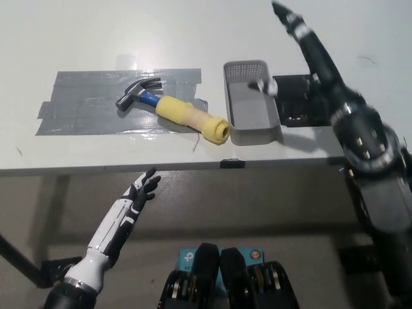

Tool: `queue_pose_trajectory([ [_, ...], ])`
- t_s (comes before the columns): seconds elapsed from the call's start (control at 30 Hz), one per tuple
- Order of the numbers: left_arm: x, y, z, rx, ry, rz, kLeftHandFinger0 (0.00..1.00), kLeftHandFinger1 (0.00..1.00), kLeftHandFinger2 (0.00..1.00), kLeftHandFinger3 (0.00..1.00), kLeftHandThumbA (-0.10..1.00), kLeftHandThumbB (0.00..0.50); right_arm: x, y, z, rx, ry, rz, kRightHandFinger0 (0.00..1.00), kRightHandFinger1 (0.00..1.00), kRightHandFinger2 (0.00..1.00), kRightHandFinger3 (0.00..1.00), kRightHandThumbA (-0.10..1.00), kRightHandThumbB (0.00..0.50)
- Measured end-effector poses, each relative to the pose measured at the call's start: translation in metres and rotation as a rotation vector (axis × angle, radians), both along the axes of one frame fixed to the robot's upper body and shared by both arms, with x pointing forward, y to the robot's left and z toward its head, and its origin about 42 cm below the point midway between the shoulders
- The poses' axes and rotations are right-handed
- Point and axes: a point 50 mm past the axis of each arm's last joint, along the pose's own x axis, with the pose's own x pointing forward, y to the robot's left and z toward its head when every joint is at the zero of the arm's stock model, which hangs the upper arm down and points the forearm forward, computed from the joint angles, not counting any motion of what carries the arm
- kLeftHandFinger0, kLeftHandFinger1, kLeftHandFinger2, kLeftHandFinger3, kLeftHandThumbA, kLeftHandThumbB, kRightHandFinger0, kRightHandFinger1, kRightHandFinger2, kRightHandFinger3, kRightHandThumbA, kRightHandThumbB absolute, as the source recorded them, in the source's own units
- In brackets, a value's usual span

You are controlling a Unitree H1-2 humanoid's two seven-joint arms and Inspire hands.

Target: The robot picks the hammer placed on top of the gray container with right hand and places it on the grey area of the desk

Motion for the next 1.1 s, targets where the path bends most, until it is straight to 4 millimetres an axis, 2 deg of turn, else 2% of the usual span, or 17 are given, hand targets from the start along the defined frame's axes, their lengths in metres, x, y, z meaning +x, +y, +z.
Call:
queue_pose_trajectory([
  [0.1,0.002,0.000,0.001,0.001,-0.001,0.000,1.00,1.00,1.00,1.00,1.00,0.126,-0.023,-0.008,-0.015,0.008,-0.006,-0.004,1.00,1.00,1.00,1.00,1.00,0.308],
  [0.23,0.004,0.000,0.002,-0.001,-0.004,0.001,1.00,1.00,1.00,1.00,1.00,0.128,-0.060,-0.016,-0.034,0.024,-0.017,-0.008,1.00,1.00,1.00,1.00,1.00,0.251],
  [0.33,0.004,0.000,0.002,-0.005,-0.005,0.005,1.00,1.00,1.00,1.00,1.00,0.136,-0.091,-0.021,-0.045,0.038,-0.035,-0.010,1.00,1.00,1.00,1.00,1.00,0.240],
  [0.4,0.004,0.002,0.002,-0.010,-0.009,0.012,1.00,1.00,1.00,1.00,1.00,0.135,-0.118,-0.024,-0.052,0.055,-0.060,-0.010,1.00,1.00,1.00,1.00,1.00,0.266],
  [0.43,0.004,0.003,0.002,-0.013,-0.010,0.015,1.00,1.00,1.00,1.00,1.00,0.133,-0.125,-0.025,-0.054,0.060,-0.066,-0.011,1.00,1.00,1.00,1.00,1.00,0.272],
  [0.47,0.004,0.005,0.003,-0.019,-0.014,0.025,1.00,1.00,1.00,1.00,1.00,0.132,-0.142,-0.026,-0.061,0.079,-0.079,-0.013,1.00,1.00,1.00,1.00,1.00,0.253],
  [0.53,0.004,0.008,0.003,-0.026,-0.017,0.036,1.00,1.00,1.00,1.00,1.00,0.141,-0.155,-0.027,-0.073,0.100,-0.066,-0.024,1.00,1.00,1.00,1.00,1.00,0.251],
  [0.67,-0.003,0.009,0.003,-0.044,-0.026,0.048,1.00,1.00,1.00,1.00,1.00,0.121,-0.168,-0.033,-0.099,0.165,-0.024,-0.055,1.00,1.00,1.00,1.00,0.95,0.266],
  [0.73,-0.008,0.010,0.001,-0.049,-0.025,0.052,1.00,1.00,1.00,1.00,1.00,0.124,-0.167,-0.035,-0.109,0.192,-0.008,-0.064,1.00,1.00,1.00,1.00,0.94,0.234],
  [0.9,-0.019,0.012,-0.007,-0.054,-0.010,0.060,1.00,1.00,1.00,1.00,1.00,0.122,-0.167,-0.036,-0.121,0.214,0.002,-0.065,1.00,1.00,1.00,1.00,0.96,0.225],
  [1.0,-0.022,0.013,-0.008,-0.054,-0.012,0.062,1.00,1.00,1.00,1.00,1.00,0.131,-0.171,-0.037,-0.128,0.214,0.012,-0.072,1.00,1.00,1.00,1.00,0.97,0.199],
  [1.03,-0.023,0.013,-0.008,-0.054,-0.011,0.063,1.00,1.00,1.00,1.00,1.00,0.133,-0.172,-0.038,-0.130,0.213,0.018,-0.074,1.00,1.00,1.00,1.00,0.98,0.211],
  [1.1,-0.025,0.013,-0.009,-0.054,-0.007,0.064,1.00,1.00,1.00,1.00,1.00,0.134,-0.174,-0.038,-0.134,0.209,0.026,-0.078,1.00,1.00,1.00,1.00,0.96,0.194],
])
